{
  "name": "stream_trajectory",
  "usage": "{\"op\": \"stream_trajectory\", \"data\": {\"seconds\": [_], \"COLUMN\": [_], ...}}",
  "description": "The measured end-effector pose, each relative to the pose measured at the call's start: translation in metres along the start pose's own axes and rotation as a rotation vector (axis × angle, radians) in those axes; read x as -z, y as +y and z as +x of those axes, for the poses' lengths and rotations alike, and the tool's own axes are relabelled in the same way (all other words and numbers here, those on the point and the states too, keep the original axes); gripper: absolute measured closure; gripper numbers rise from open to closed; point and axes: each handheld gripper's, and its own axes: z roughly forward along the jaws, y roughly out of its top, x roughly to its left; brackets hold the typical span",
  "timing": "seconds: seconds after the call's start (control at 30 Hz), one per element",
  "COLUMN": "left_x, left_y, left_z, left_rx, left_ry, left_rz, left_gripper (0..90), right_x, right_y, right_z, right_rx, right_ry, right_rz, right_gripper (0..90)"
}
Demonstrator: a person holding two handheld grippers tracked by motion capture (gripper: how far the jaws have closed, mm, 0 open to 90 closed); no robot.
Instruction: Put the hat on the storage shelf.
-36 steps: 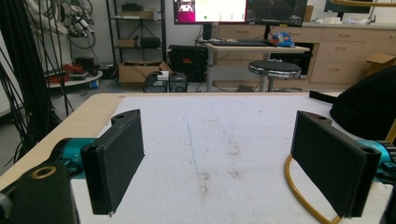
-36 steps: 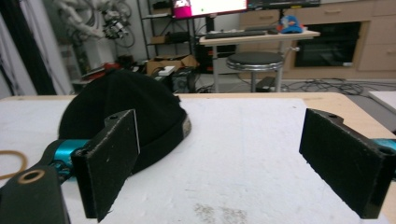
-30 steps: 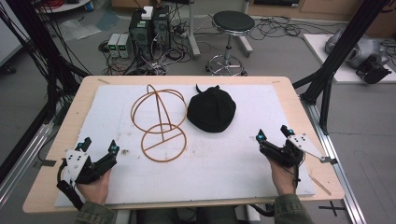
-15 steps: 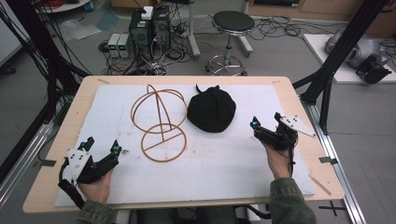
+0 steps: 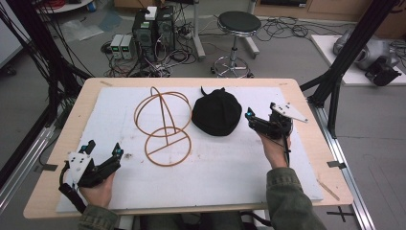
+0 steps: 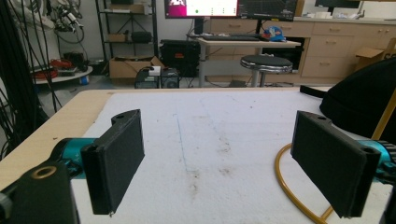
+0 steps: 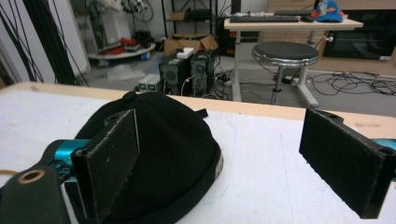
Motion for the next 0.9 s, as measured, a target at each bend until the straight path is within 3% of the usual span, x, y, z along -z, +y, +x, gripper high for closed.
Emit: {"op": "stream_trajectory", "data": {"seconds": [0.53, 0.9], "left_x": [-0.003, -0.004], "left_y": [0.0, 0.0], "left_z": [0.0, 0.001], "left_rx": [0.009, 0.012], "left_ry": [-0.01, -0.009], "left_rz": [-0.008, -0.012], "left_gripper": [18.1, 18.1], "right_x": [-0.038, -0.065], "right_y": [0.01, -0.002], "right_z": [0.023, 0.049], "right_rx": [0.034, 0.059], "right_ry": [0.072, 0.098], "right_rz": [0.1, 0.154], "right_gripper": [11.2, 11.2]}}
